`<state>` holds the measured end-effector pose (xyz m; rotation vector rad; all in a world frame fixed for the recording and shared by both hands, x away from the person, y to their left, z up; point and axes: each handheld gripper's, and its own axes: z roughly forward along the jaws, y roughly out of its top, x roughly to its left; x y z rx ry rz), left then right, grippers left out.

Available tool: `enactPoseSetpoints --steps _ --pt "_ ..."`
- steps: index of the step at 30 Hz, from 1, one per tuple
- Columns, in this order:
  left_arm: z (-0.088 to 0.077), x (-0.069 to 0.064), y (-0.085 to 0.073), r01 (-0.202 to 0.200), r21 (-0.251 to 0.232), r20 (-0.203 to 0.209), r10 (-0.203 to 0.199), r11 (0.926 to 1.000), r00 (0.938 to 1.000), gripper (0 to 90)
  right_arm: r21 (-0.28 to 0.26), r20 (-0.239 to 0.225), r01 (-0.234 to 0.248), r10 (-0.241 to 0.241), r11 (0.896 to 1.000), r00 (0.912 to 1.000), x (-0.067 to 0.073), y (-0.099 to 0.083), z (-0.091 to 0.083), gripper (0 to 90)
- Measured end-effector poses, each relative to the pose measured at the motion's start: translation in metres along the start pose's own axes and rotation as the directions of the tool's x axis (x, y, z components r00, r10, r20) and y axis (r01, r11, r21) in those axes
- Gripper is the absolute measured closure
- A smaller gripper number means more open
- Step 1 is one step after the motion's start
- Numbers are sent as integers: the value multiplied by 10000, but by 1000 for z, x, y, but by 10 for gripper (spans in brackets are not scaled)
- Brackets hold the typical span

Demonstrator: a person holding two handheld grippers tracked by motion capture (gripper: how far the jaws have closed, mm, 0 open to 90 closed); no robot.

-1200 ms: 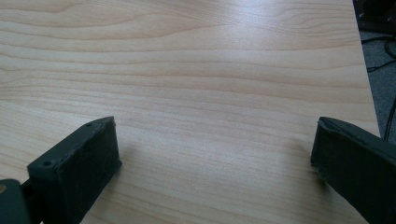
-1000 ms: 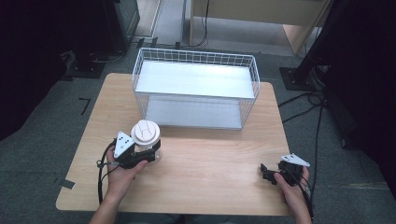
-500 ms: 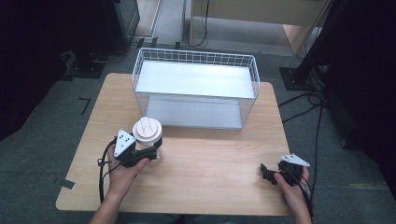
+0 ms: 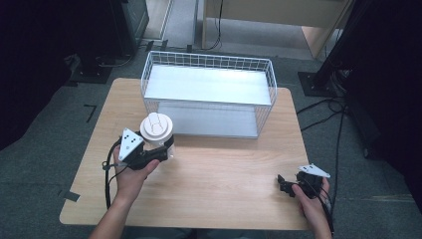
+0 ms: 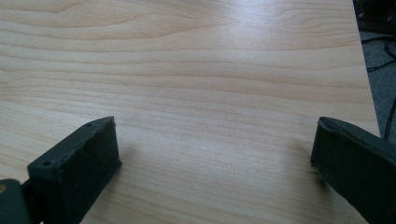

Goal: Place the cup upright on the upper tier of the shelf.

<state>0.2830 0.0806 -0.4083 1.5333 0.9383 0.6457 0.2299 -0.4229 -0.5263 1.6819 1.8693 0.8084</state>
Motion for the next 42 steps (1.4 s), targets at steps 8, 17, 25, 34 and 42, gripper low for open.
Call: enactPoseSetpoints --steps 8,17,25,34,42 --pt "1 -3 21 -253 -460 -9 252 9986 9997 153 1 2 16 -16 10000 10000 0 0 0 9" --pt "1 -4 46 -410 -896 12 413 9951 9991 155 7 1 15 -15 10000 10000 0 0 0 9" --pt "1 -10 69 -555 -1262 75 569 9904 9984 156 -9 -3 15 -15 10000 10000 0 0 0 9" --pt "6 -14 98 -775 -1578 65 796 9844 9968 156 -6 1 17 -17 10000 10000 0 0 0 9" --pt "11 -14 118 -953 -1782 -36 962 9794 9954 156 -9 -5 14 -14 10000 10000 0 0 0 9"
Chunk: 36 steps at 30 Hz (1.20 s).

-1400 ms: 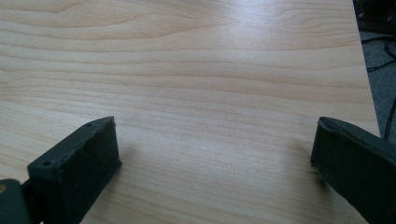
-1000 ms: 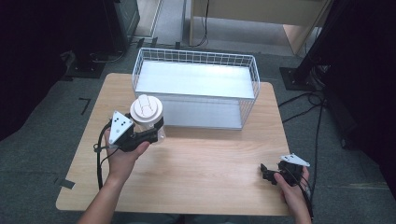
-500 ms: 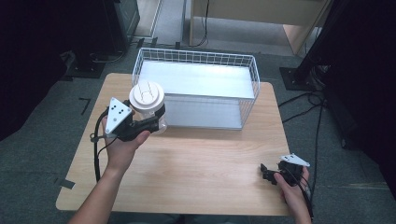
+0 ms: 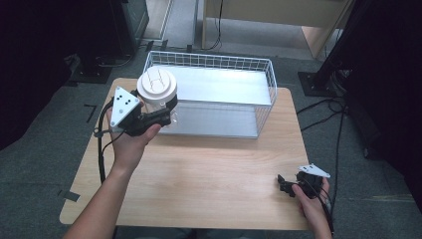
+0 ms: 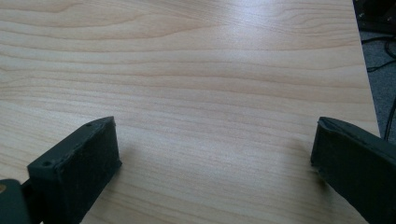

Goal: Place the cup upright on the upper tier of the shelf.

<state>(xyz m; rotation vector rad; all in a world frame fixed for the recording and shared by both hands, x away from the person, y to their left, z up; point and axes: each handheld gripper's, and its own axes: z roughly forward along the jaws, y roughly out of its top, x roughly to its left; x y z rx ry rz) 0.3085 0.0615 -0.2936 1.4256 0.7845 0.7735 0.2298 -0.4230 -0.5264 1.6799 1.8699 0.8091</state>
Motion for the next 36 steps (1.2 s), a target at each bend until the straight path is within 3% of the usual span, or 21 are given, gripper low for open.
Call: enactPoseSetpoints --steps 6,15,22,36 --pt "9 2 10 -121 -188 125 124 9997 9998 157 3 7 2 -2 10000 10000 0 0 0 9" --pt "21 6 18 -132 -220 -68 131 9997 9999 158 2 0 2 -2 10000 10000 0 0 0 9" --pt "41 11 25 -341 -261 -138 337 9991 9993 158 1 1 -1 1 10000 10000 0 0 0 9" --pt "77 27 20 -336 -49 -609 332 9994 9976 158 6 2 8 -8 10000 10000 0 0 0 10"
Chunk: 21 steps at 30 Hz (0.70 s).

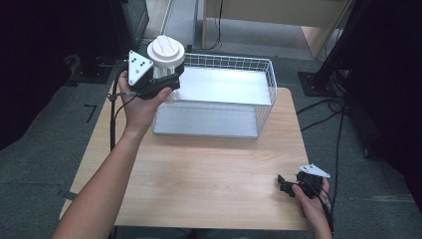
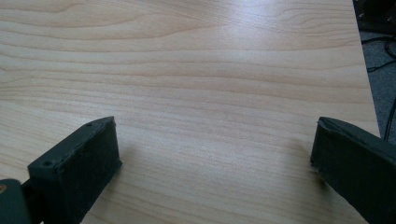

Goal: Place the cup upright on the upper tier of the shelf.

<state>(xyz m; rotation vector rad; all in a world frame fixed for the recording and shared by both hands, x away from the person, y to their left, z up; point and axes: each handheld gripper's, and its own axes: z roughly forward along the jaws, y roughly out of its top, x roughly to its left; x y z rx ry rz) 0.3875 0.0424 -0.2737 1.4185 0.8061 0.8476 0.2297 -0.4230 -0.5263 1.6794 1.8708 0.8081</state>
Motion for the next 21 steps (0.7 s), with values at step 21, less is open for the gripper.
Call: enactPoseSetpoints --steps 21 --pt "52 20 -11 335 270 -738 -314 9991 9968 158 -16 -50 38 -38 10000 10000 2 -2 -2 11"
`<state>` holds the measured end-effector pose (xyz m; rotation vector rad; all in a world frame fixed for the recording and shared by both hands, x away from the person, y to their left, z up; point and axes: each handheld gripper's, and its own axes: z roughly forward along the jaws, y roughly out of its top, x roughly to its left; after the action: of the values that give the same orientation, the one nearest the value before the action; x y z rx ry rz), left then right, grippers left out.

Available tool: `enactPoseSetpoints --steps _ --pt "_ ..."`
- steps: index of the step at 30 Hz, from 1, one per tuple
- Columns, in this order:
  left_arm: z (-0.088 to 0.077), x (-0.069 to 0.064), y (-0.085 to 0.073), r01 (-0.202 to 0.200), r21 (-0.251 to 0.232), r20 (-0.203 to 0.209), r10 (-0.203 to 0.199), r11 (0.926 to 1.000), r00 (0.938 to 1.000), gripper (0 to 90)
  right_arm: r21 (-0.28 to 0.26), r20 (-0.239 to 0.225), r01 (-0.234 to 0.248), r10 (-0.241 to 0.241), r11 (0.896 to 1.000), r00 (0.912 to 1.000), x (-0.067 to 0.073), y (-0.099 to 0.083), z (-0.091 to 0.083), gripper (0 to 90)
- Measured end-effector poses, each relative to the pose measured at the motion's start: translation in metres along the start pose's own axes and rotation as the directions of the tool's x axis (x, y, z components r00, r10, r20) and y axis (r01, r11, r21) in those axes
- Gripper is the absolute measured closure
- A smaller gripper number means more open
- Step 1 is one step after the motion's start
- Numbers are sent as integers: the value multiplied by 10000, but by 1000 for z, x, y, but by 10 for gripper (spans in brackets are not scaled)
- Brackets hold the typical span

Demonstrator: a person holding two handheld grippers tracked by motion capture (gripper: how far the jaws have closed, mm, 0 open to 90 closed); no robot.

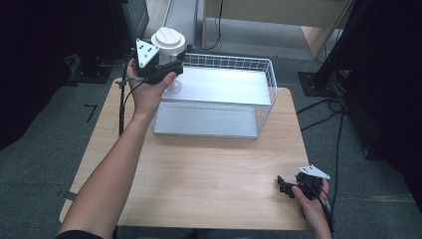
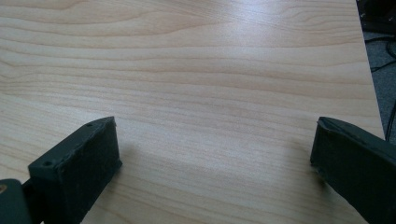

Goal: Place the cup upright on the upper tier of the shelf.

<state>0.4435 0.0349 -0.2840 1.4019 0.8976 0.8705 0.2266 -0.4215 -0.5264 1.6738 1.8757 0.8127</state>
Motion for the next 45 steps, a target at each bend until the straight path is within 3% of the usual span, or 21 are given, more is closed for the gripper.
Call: enactPoseSetpoints --steps 12,18,27,36,45 --pt "17 -2 0 92 -62 -52 -92 9999 9999 158 -1 -4 -12 12 10000 10000 0 0 0 11" --pt "12 -1 -1 165 62 23 -165 9998 9999 155 -7 -32 34 -34 10000 10000 0 0 0 12" --pt "7 -3 1 295 896 -101 -287 9955 9995 0 -7 -22 43 -43 10000 10000 0 0 0 12" --pt "-4 -4 -2 384 969 56 -391 9946 9992 0 -15 -36 53 -53 10000 10000 0 0 0 11" --pt "-21 -8 -11 220 1137 228 -248 9933 9994 0 -5 -48 57 -57 10000 10000 0 0 0 11"
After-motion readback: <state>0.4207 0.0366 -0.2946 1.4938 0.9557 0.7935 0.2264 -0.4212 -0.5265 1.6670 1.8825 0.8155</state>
